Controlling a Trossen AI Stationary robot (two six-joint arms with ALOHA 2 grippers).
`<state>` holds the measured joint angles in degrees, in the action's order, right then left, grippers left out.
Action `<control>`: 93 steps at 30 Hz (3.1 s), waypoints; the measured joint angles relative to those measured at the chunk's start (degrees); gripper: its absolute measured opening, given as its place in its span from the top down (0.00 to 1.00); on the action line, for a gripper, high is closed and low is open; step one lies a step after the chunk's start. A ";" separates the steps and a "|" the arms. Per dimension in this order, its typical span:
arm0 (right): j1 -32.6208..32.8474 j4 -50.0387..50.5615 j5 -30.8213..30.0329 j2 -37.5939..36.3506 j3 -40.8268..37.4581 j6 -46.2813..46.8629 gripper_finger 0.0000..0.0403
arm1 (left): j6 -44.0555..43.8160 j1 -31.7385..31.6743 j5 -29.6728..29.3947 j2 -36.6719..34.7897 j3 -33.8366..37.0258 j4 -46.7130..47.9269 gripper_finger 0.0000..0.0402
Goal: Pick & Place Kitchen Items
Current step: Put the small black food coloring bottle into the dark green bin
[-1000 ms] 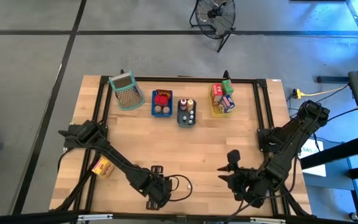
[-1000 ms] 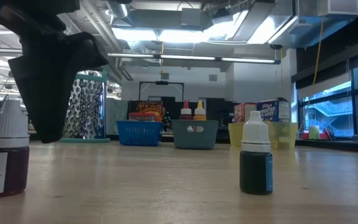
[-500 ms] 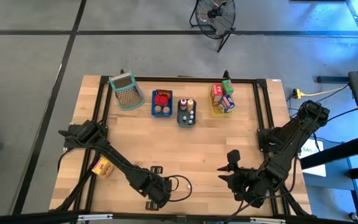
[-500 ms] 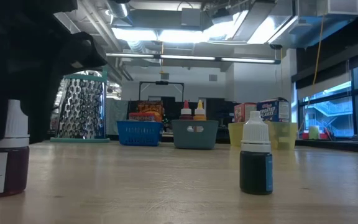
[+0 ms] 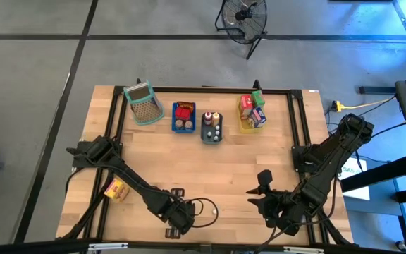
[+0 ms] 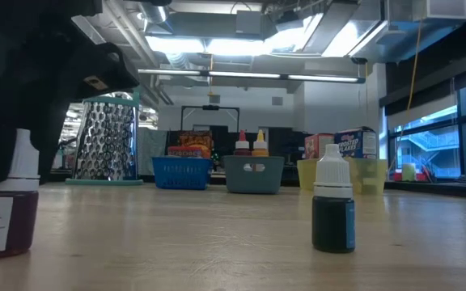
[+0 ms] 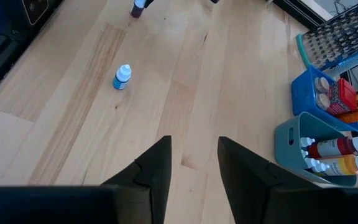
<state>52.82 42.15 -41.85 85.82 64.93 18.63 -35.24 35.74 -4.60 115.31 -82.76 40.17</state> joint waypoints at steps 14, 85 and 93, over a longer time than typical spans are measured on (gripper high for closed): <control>0.76 -0.63 0.03 0.00 0.00 1.11 0.67 | -1.35 -3.74 -2.59 -0.07 -16.71 27.10 0.87; 11.37 -8.95 -0.07 3.13 0.00 16.92 0.67 | 45.88 -49.18 -0.20 -0.13 -15.23 11.75 0.87; 11.37 -8.96 0.04 3.13 0.00 17.17 0.67 | 44.01 -48.91 0.07 2.83 -15.23 12.24 0.87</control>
<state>64.18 33.19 -41.80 88.95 64.93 35.80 8.77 -13.17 -4.54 118.13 -98.00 52.41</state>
